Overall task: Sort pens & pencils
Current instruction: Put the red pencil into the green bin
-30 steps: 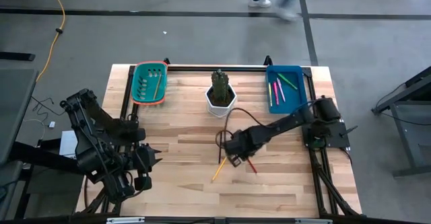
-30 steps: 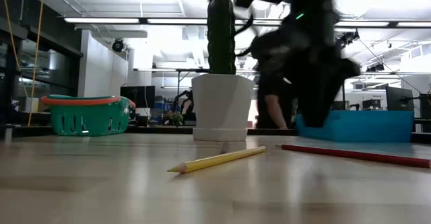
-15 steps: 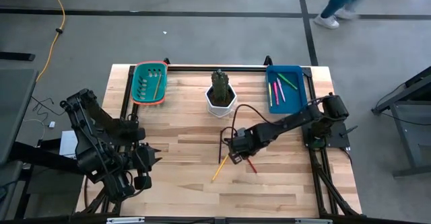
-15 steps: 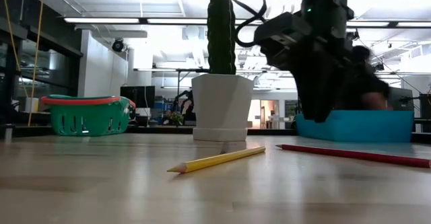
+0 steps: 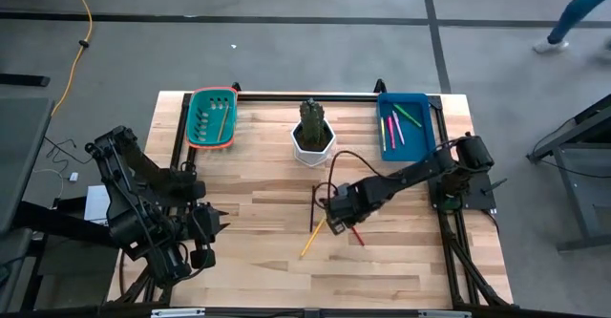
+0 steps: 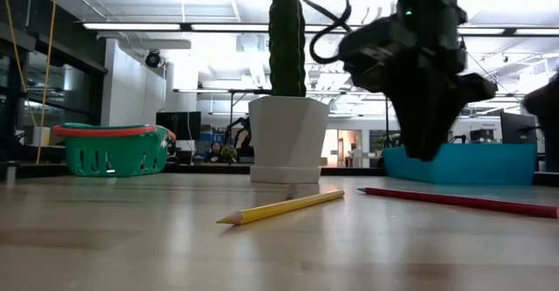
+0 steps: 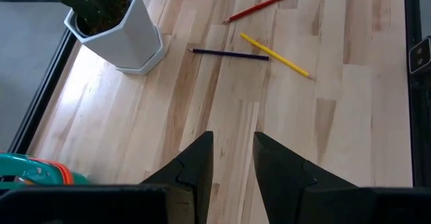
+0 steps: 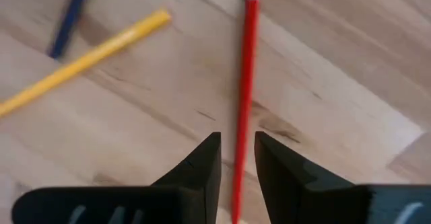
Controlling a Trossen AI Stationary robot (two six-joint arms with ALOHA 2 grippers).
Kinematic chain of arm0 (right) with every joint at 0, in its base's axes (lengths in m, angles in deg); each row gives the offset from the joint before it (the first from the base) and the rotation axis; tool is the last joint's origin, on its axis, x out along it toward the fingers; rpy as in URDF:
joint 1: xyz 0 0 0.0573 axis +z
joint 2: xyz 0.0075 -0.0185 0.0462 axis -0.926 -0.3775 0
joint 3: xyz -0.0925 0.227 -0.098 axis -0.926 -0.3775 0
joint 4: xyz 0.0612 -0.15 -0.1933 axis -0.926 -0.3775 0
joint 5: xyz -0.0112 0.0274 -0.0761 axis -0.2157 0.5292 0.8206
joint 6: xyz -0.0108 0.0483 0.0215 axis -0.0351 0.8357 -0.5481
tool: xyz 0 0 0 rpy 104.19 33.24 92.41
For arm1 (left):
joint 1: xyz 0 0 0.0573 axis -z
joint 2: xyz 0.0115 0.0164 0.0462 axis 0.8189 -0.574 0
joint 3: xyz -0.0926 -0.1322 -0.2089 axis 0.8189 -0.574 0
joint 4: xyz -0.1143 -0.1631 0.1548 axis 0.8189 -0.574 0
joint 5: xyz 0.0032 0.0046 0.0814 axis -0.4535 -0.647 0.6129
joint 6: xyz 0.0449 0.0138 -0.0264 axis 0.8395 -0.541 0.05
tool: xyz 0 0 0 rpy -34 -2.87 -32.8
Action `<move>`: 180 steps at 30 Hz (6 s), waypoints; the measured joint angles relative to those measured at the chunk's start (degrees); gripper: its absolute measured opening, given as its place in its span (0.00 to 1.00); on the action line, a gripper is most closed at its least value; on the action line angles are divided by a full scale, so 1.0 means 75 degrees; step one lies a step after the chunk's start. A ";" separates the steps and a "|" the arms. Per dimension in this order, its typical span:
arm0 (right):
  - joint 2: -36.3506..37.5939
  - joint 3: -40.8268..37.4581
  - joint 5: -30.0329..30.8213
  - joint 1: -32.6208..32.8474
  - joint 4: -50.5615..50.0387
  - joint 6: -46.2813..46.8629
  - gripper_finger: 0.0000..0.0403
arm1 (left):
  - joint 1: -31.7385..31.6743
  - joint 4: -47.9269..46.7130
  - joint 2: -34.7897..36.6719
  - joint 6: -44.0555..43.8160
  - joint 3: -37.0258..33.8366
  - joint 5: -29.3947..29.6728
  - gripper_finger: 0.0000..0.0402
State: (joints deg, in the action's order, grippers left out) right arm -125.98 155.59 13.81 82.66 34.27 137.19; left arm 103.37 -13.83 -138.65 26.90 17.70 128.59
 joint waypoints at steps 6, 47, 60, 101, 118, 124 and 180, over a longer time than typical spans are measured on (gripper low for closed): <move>-0.0072 -0.0003 -0.0089 0.0019 0.0111 0.0130 0.21 | 0.0000 0.0001 0.0000 0.0009 0.0000 -0.0003 0.24; -0.0853 0.0014 -0.0617 -0.0128 0.0145 -0.0202 0.21 | 0.0000 0.0003 0.0000 0.0035 0.0000 -0.0023 0.24; -0.0859 0.0006 -0.0630 -0.0132 0.0147 -0.0271 0.10 | 0.0000 0.0003 0.0000 0.0058 0.0000 -0.0020 0.24; -0.0868 -0.0002 -0.0837 -0.0528 -0.0317 -0.0962 0.08 | 0.0000 -0.0002 0.0000 0.0058 0.0000 0.0003 0.24; -0.0859 -0.0003 -0.0820 -0.0528 -0.0150 -0.1023 0.02 | 0.0000 -0.0002 0.0000 0.0058 0.0000 0.0003 0.24; -0.0856 0.0005 -0.0811 -0.0528 -0.0103 -0.1080 0.02 | 0.0000 -0.0003 0.0000 0.0062 0.0000 0.0003 0.24; -0.0853 0.7807 0.2004 -0.0516 0.0991 -0.5922 0.02 | 0.0256 0.2215 0.2517 0.1866 0.0006 0.2967 0.24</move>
State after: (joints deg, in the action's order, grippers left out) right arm -132.38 214.14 28.84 78.78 41.70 92.78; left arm 105.30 2.79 -119.78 40.89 17.74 150.84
